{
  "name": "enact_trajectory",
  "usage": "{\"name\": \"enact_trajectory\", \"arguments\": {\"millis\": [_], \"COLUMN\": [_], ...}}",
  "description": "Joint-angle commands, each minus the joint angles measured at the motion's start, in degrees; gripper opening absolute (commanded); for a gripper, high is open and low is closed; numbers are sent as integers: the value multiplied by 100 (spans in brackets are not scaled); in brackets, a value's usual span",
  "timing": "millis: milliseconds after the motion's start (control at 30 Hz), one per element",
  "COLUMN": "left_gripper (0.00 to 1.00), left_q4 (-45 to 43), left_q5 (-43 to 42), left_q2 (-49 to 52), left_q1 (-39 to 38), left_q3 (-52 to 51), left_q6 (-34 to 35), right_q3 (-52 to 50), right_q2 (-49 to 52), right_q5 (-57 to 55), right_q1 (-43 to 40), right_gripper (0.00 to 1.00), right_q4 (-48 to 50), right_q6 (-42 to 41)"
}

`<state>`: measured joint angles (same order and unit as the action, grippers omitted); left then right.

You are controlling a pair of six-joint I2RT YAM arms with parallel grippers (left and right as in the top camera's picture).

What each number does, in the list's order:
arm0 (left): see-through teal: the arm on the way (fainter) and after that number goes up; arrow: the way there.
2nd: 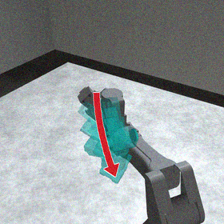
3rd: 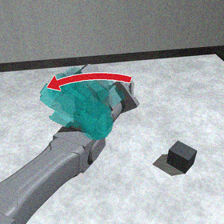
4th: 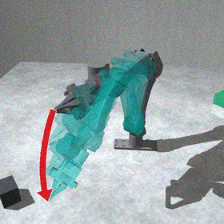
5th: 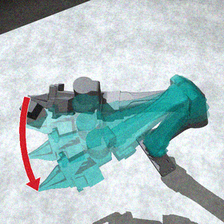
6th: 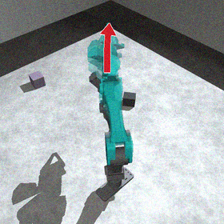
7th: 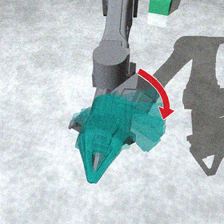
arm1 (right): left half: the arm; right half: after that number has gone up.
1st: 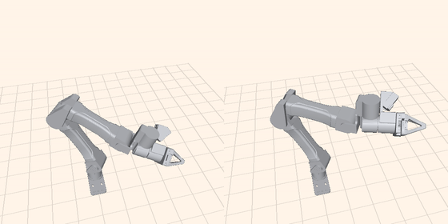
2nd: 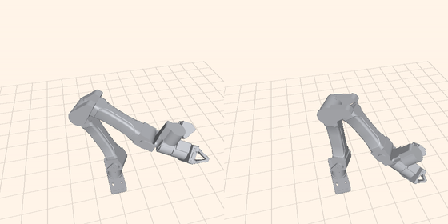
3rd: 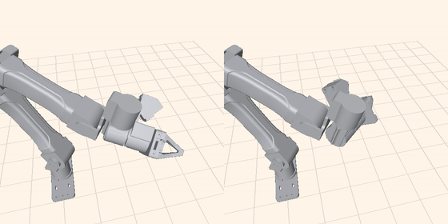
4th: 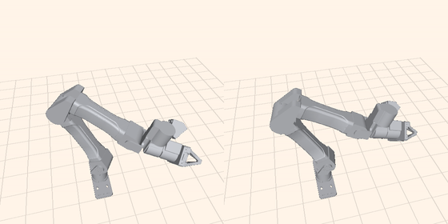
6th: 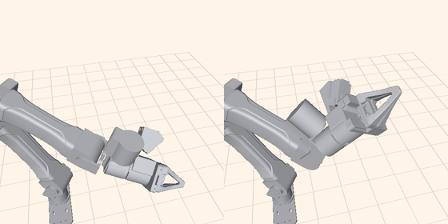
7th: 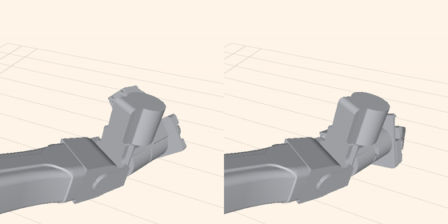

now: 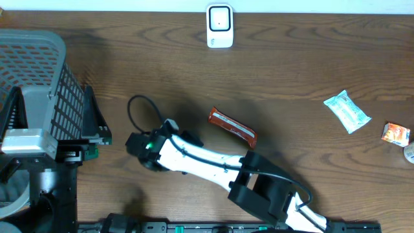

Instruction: Scan the item barcode

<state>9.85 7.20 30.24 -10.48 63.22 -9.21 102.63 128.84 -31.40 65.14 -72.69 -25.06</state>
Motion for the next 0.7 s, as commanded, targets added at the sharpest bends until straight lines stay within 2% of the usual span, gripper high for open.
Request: {"name": "enact_trajectory", "arguments": {"millis": [0,133,200,267,333,433,467,500,600,667], "left_gripper": [98,98,98,98,98,98,98,98,98,98], "left_q4": [-31,-28,-28,-28,-26,-26,-26,-26,-28,-28], "left_q5": [-15,-15,-15,-15,-15,-15,-15,-15,-15,-15], "left_q2": [-39,-39,-39,-39,-42,-39,-42,-39,-39,-42], "left_q1": [28,28,28,28,28,28,28,28,28,28], "left_q3": [-13,-13,-13,-13,-13,-13,-13,-13,-13,-13], "left_q6": [7,7,7,7,7,7,7,9,9,9], "right_q3": [94,208,247,264,264,264,264,264,212,66], "right_q2": [-269,-330,-400,-553,-737,-962,-992,-999,-955,-933], "right_q5": [393,1655,2192,2949,3547,4207,4371,4463,4876,5001], "right_q1": [-474,-1137,-1429,-1838,-2218,-2754,-2924,-3038,-3421,-3633], "right_gripper": [1,1,7,24,34,80,93,99,99,99], "right_q4": [59,133,138,140,109,-26,-90,-142,-293,-319], "right_q6": [-236,-225,-85,337,866,1878,2243,2435,3276,3560]}}
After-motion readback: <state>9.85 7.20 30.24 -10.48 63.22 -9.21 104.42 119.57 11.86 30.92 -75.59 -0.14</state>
